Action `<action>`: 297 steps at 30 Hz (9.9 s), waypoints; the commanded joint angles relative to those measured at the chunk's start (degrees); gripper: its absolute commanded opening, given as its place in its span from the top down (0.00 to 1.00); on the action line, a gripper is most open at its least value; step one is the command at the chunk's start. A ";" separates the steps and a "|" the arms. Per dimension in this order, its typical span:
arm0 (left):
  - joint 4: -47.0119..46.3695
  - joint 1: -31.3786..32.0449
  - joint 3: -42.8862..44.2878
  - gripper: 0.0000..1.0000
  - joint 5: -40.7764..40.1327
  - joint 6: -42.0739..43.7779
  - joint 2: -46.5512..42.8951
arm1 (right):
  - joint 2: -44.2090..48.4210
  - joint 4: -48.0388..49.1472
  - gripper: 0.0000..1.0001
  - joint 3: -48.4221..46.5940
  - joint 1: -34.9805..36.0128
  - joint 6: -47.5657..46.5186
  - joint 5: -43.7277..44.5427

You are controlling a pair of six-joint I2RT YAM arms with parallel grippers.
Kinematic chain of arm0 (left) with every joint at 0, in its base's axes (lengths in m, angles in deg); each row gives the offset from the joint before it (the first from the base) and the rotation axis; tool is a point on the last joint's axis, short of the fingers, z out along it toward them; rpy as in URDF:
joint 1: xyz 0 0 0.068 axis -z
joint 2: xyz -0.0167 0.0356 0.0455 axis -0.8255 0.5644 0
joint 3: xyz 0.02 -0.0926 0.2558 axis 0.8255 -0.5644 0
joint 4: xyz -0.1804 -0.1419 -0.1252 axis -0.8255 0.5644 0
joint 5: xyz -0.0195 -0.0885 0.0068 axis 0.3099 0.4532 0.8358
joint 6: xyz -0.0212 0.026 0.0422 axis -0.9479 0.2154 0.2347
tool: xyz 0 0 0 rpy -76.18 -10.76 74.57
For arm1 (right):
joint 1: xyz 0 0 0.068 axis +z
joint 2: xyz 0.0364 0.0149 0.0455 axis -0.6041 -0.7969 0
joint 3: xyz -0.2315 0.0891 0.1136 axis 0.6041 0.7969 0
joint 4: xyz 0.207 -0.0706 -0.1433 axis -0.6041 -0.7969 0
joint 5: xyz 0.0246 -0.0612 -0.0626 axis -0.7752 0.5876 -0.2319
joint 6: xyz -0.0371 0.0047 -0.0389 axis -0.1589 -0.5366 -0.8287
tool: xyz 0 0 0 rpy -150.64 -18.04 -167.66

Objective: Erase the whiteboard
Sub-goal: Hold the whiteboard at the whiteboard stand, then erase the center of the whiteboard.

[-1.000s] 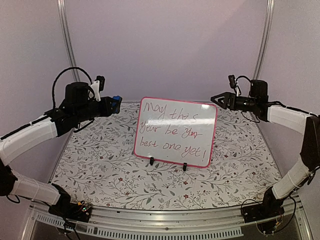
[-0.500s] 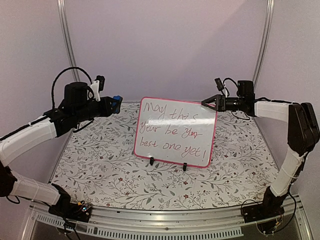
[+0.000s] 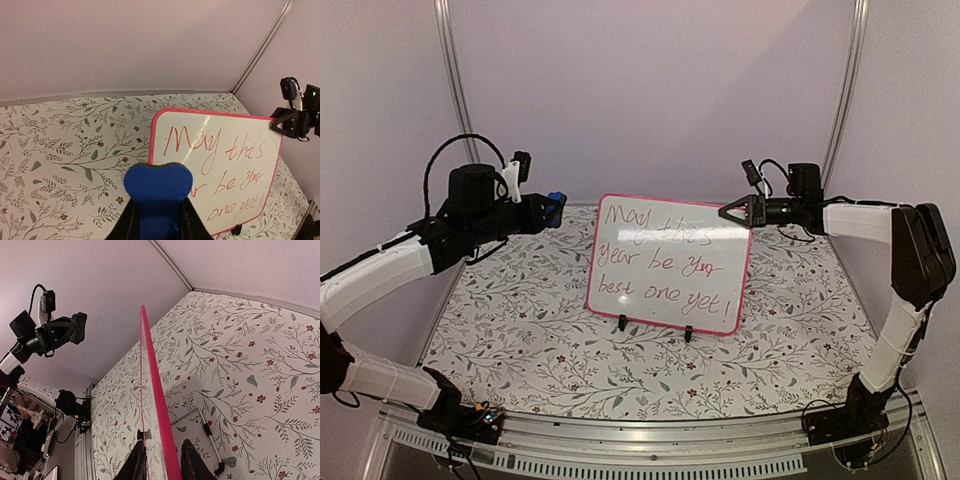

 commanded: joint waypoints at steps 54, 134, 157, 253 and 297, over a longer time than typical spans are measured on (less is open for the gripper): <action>-9.17 0.56 -3.36 0.84 10.61 3.98 -0.12 | 34.42 -3.92 1.00 22.53 17.20 3.17 32.77; -13.75 5.13 2.72 0.83 1.73 15.37 14.32 | 35.37 2.62 1.00 28.95 26.96 -0.48 37.41; -13.77 5.13 1.00 0.84 -1.07 13.85 16.45 | 34.53 2.09 1.00 28.51 27.04 -0.84 36.31; -16.97 9.02 -2.86 0.84 -9.31 6.44 15.29 | 32.68 0.60 1.00 27.45 27.57 -1.19 34.08; -21.46 9.12 -12.15 0.86 -7.26 -0.61 12.79 | 32.31 0.51 1.00 27.36 27.66 -1.35 34.00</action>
